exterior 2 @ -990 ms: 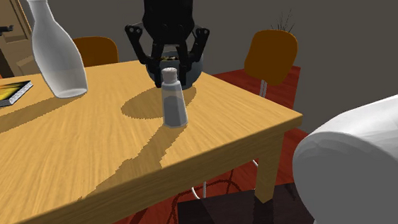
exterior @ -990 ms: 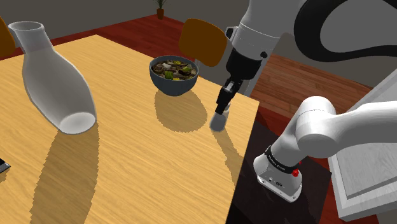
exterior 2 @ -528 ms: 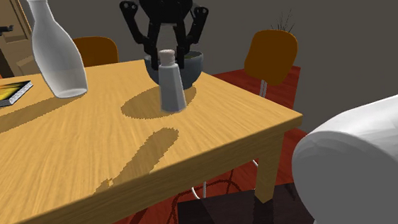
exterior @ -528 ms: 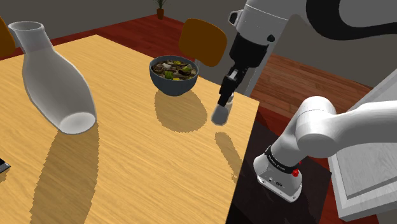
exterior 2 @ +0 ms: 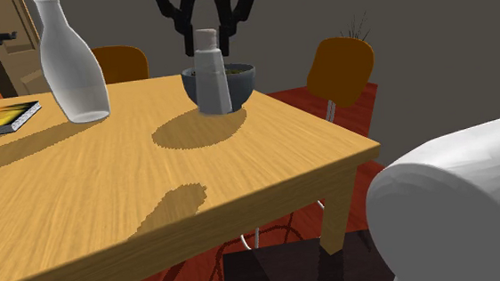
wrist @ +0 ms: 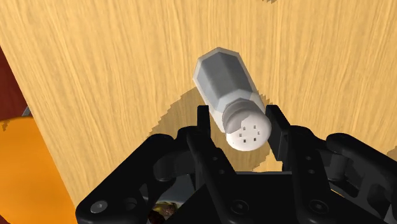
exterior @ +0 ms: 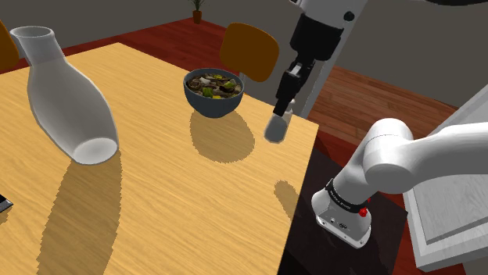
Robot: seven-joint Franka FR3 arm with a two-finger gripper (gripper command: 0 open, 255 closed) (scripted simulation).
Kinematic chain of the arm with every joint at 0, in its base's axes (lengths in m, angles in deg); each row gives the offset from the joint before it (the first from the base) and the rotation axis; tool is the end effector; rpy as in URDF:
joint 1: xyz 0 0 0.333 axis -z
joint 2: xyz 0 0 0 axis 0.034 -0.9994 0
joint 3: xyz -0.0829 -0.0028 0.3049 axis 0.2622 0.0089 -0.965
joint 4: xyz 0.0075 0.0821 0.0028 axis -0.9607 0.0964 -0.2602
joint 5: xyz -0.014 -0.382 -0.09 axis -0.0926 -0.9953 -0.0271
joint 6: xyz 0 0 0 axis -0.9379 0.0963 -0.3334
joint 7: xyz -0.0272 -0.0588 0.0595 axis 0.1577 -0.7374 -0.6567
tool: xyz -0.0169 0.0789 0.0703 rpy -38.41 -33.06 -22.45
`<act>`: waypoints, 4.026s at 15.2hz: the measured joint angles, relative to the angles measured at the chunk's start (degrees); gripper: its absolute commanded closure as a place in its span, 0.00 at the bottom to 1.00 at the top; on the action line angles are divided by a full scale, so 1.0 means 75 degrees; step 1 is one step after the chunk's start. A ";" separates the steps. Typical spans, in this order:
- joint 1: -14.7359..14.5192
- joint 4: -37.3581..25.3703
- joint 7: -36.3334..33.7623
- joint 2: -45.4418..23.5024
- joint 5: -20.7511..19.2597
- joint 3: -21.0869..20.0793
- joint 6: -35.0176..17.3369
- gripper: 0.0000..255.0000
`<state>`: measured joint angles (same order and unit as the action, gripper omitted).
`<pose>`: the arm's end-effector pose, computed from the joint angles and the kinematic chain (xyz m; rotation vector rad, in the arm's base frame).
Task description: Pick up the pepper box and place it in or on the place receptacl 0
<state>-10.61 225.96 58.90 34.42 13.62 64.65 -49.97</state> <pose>0.2304 0.2087 0.5898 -3.0221 -0.3657 -0.0718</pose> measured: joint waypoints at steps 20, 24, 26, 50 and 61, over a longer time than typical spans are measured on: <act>0.0233 -0.2549 -0.0150 -0.1055 -0.0391 0.0303 0.1508 1.00; 0.0458 -0.3410 0.0084 -0.2086 -0.0666 0.0406 0.1395 1.00; 0.0556 -0.3848 0.0190 -0.2585 -0.0795 0.0452 0.1361 1.00; 0.0930 -0.5530 0.0665 -0.5474 -0.1483 0.0507 0.0278 1.00; 0.0921 -0.4412 0.0777 -0.5243 -0.1421 0.0509 -0.0611 1.00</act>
<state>-3.71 192.87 64.73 -4.90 2.96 68.47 -54.55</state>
